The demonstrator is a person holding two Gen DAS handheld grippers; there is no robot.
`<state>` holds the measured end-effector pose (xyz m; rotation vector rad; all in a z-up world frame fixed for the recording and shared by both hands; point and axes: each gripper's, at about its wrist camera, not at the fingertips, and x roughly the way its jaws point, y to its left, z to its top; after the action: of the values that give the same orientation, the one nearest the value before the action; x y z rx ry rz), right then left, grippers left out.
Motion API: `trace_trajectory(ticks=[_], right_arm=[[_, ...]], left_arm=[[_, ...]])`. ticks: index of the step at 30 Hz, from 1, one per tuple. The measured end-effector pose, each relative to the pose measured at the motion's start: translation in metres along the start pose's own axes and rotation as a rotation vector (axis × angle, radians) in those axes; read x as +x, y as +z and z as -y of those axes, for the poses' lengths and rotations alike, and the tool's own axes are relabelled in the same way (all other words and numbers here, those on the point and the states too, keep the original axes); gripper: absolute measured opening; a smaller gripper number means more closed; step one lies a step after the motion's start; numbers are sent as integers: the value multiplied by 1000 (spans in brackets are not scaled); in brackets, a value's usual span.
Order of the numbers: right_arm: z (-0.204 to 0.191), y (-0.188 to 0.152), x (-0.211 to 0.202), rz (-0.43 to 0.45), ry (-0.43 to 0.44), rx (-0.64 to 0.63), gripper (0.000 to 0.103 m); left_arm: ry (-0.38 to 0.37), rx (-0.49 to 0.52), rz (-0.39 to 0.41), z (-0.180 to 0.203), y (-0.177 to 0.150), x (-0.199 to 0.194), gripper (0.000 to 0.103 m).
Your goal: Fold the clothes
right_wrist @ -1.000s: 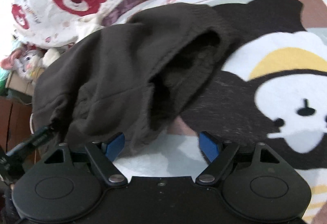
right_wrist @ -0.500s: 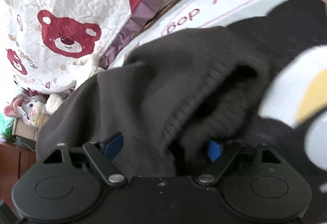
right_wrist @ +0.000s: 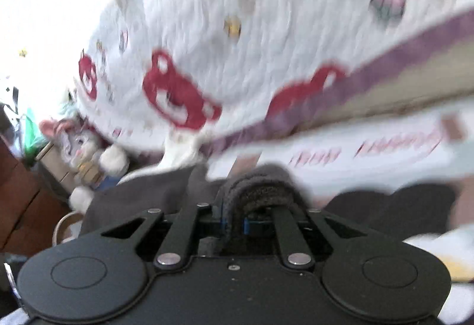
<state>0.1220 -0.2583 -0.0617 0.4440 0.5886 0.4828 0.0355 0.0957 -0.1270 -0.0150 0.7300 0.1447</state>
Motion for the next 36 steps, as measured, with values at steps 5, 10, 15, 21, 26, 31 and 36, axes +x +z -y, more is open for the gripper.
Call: trace_trajectory(ticks=[5,10,15,21,26,31,36], right_arm=[[-7,48,-93,163,-100,-76,11],[-7,71,-199,305,-247,-110,11],[47,58,-251,237,-579,-120,14],[174,-6,-207,-208,-832,174,22],[179,-25,-221,-192,-842,127,30],[172,-31,-241,-157,-745,171,50],[154,-66,-227,-228,-529,298,53]], left_arm=[[-183,75,148,42,34,-66,7],[-436,72,166,103,47,-98,7],[-620,87,-64,187,27,-55,14],[-582,119,-249,217,-18,-7,16],[-573,100,-260,209,-31,1,27],[-565,79,-270,201,-44,8,34],[-603,15,-240,198,-43,3,30]])
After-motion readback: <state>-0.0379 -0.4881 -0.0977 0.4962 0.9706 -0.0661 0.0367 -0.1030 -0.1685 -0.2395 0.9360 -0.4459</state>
